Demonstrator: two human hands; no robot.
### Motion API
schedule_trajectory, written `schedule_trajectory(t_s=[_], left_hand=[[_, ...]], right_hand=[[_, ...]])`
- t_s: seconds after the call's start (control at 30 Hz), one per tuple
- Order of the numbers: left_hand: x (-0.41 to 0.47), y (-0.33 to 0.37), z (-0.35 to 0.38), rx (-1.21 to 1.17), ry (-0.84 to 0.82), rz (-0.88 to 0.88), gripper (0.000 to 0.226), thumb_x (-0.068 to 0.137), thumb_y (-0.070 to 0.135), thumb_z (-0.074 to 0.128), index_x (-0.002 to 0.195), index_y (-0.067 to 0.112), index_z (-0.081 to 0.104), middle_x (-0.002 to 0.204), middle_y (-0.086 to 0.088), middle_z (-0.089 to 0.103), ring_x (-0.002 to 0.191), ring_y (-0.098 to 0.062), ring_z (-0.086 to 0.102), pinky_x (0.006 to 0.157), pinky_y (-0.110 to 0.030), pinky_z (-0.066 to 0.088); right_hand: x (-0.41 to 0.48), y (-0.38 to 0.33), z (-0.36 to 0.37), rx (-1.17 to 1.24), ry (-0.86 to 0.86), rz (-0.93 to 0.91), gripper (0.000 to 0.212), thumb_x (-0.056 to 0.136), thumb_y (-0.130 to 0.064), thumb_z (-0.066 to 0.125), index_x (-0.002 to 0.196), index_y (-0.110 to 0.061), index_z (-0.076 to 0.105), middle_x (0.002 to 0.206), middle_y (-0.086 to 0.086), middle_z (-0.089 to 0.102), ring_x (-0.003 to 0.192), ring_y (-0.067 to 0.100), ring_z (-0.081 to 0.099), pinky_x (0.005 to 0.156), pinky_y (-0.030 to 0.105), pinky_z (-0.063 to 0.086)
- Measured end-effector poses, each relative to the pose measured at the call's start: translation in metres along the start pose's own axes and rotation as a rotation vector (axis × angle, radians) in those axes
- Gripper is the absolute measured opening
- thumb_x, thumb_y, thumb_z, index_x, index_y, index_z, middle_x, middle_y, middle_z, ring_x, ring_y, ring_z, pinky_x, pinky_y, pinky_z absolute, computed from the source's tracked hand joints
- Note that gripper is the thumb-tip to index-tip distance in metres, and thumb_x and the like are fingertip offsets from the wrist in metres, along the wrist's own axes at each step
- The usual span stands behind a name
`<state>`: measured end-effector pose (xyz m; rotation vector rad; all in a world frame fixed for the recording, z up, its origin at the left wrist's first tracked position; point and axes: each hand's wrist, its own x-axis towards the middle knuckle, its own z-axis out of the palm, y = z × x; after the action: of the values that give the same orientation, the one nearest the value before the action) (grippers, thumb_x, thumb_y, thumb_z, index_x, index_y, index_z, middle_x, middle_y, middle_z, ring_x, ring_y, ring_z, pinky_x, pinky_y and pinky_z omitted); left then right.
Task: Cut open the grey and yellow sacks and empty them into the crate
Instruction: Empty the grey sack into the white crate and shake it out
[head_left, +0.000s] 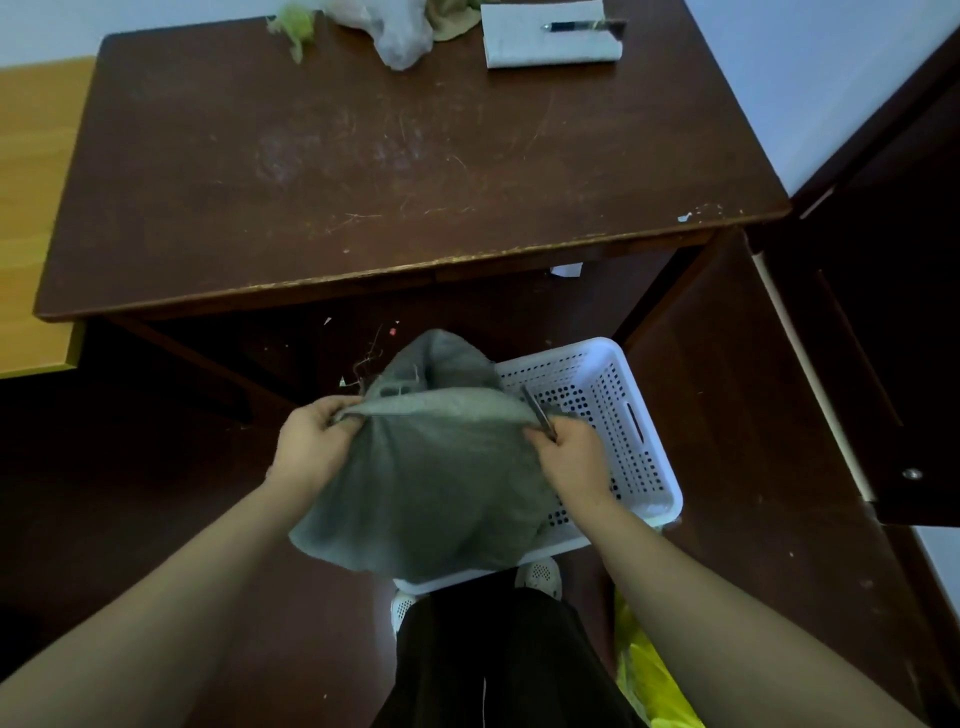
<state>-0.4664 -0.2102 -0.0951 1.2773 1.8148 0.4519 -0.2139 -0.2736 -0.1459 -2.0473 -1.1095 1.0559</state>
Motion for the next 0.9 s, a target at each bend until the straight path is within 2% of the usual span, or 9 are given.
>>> schedule_trajectory(t_s=[0.07, 0.13, 0.2, 0.33, 0.47, 0.6, 0.73, 0.9], left_hand=[[-0.001, 0.010, 0.001, -0.133, 0.046, -0.067, 0.018, 0.092, 0.017, 0.057, 0.082, 0.025, 0.069, 0.083, 0.003, 0.070, 0.084, -0.016, 0.066, 0.072, -0.027, 0.052], [-0.002, 0.014, 0.002, -0.166, 0.030, -0.107, 0.013, 0.089, 0.014, 0.061, 0.080, 0.018, 0.069, 0.082, -0.004, 0.070, 0.084, -0.023, 0.067, 0.078, -0.035, 0.055], [-0.007, 0.019, 0.007, -0.072, -0.051, -0.095, 0.008, 0.086, 0.013, 0.065, 0.081, 0.010, 0.070, 0.080, -0.012, 0.070, 0.082, -0.029, 0.067, 0.084, -0.043, 0.055], [-0.009, 0.025, 0.015, -0.059, -0.073, -0.122, 0.019, 0.085, 0.022, 0.066, 0.082, 0.004, 0.071, 0.083, -0.022, 0.070, 0.084, -0.038, 0.067, 0.082, -0.050, 0.055], [-0.007, 0.020, 0.014, -0.035, -0.103, -0.138, 0.016, 0.087, 0.025, 0.065, 0.086, 0.011, 0.072, 0.082, -0.012, 0.072, 0.083, -0.028, 0.069, 0.085, -0.045, 0.055], [-0.007, 0.022, 0.020, -0.062, -0.124, -0.145, 0.020, 0.086, 0.034, 0.067, 0.079, 0.016, 0.071, 0.076, -0.006, 0.073, 0.078, -0.023, 0.070, 0.075, -0.035, 0.057], [-0.009, 0.021, 0.022, -0.053, -0.156, -0.177, 0.025, 0.085, 0.037, 0.067, 0.080, 0.012, 0.071, 0.079, -0.010, 0.073, 0.077, -0.025, 0.071, 0.077, -0.037, 0.057], [-0.005, 0.020, 0.025, -0.041, -0.153, -0.196, 0.025, 0.087, 0.036, 0.065, 0.075, 0.014, 0.067, 0.080, -0.011, 0.072, 0.077, -0.025, 0.070, 0.072, -0.033, 0.057]], right_hand=[[0.000, -0.001, 0.001, 0.024, 0.035, -0.071, 0.044, 0.088, -0.020, 0.064, 0.052, -0.029, 0.042, 0.048, -0.012, 0.041, 0.049, 0.010, 0.041, 0.053, 0.031, 0.034], [0.000, 0.006, -0.001, -0.032, 0.012, -0.037, 0.041, 0.090, -0.021, 0.062, 0.054, -0.028, 0.043, 0.052, -0.009, 0.042, 0.057, 0.017, 0.046, 0.055, 0.033, 0.035], [0.004, 0.012, -0.006, -0.038, -0.009, 0.065, 0.041, 0.090, -0.021, 0.061, 0.054, -0.025, 0.042, 0.055, -0.004, 0.044, 0.063, 0.021, 0.048, 0.058, 0.034, 0.037], [0.004, -0.004, 0.002, 0.031, 0.058, -0.073, 0.045, 0.088, -0.015, 0.063, 0.050, -0.029, 0.042, 0.047, -0.011, 0.041, 0.047, 0.009, 0.040, 0.050, 0.028, 0.031], [0.002, 0.015, -0.004, 0.038, 0.021, 0.098, 0.038, 0.090, -0.018, 0.061, 0.054, -0.022, 0.050, 0.058, 0.003, 0.050, 0.061, 0.025, 0.051, 0.059, 0.033, 0.039], [0.010, -0.001, 0.000, 0.044, 0.066, -0.050, 0.046, 0.087, -0.014, 0.062, 0.049, -0.028, 0.041, 0.047, -0.008, 0.039, 0.047, 0.013, 0.038, 0.051, 0.029, 0.030], [0.016, 0.011, -0.006, 0.044, 0.059, 0.100, 0.044, 0.090, -0.015, 0.060, 0.050, -0.022, 0.043, 0.051, -0.001, 0.043, 0.050, 0.016, 0.040, 0.051, 0.027, 0.031], [0.025, -0.016, 0.001, 0.097, 0.073, -0.035, 0.043, 0.089, -0.020, 0.062, 0.050, -0.025, 0.044, 0.047, -0.005, 0.040, 0.049, 0.015, 0.039, 0.052, 0.030, 0.034]])
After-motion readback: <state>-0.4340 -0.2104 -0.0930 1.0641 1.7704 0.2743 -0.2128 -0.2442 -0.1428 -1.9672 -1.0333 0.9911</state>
